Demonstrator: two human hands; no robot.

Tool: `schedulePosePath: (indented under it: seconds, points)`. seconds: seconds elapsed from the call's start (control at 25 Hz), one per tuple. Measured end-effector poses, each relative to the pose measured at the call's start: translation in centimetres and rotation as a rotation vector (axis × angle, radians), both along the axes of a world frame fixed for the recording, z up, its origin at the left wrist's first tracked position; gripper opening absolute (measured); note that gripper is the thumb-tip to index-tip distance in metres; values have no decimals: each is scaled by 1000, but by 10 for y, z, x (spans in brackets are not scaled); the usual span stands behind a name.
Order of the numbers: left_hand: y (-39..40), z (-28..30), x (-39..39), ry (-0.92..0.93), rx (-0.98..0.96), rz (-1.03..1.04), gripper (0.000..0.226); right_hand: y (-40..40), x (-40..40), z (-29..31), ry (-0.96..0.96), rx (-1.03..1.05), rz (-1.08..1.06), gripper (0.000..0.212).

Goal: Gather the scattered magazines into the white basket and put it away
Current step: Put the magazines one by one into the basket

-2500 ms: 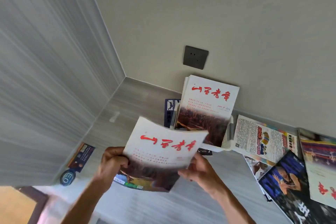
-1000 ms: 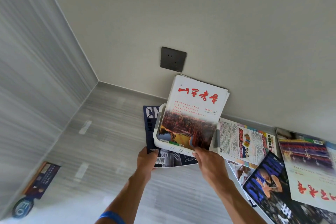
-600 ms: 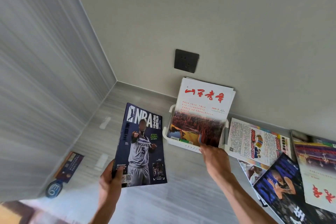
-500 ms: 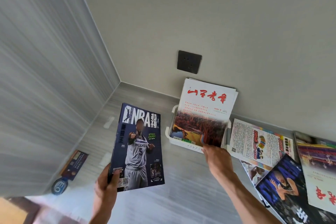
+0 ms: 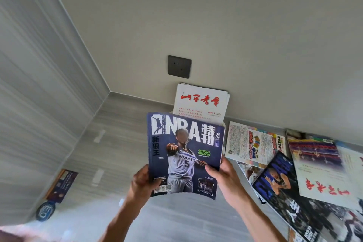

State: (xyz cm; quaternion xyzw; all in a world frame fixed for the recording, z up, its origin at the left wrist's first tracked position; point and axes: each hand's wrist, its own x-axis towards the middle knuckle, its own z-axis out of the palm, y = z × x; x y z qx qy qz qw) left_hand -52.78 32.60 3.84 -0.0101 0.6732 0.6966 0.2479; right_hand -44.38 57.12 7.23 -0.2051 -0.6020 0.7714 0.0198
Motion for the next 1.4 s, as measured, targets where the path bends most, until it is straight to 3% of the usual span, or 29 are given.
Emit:
schedulePosePath:
  seconds: [0.08,0.28,0.4,0.48,0.56,0.68,0.8,0.92,1.0,1.08,1.24,1.32,1.4]
  points:
    - [25,11,-11,63,21,26,44,16,10,0,10,60,23,45]
    - [41,20,-7,343,-112,-25,29,12,35,-18,-108,828,-5,20]
    - [38,17,-7,412,-250,-116,29,17,40,-32,-282,1080,-69,19]
    - [35,16,-4,415,-311,-102,35,20,41,-28,-433,1061,-50,17]
    - [36,28,-9,462,-297,-67,33,25,40,-14,-337,944,-49,7]
    - [53,69,-49,582,-162,-10,26,48,14,18,-111,833,-104,15]
    - [85,111,-108,616,-157,0,23,67,-42,43,-48,723,-254,20]
    - [114,114,-147,499,-362,-4,16,69,-88,43,-126,615,-293,26]
    - [121,100,-157,406,-442,-1,15,69,-99,31,-202,661,-252,20]
    - [122,86,-161,379,-482,-11,15,75,-105,19,-275,685,-233,20]
    - [128,65,-162,353,-458,97,10,82,-108,6,-290,527,-224,29]
    - [124,49,-159,265,-564,101,24,80,-101,-4,-382,567,-210,31]
    - [111,22,-146,159,-811,-54,48,73,-80,-25,-570,636,-206,51]
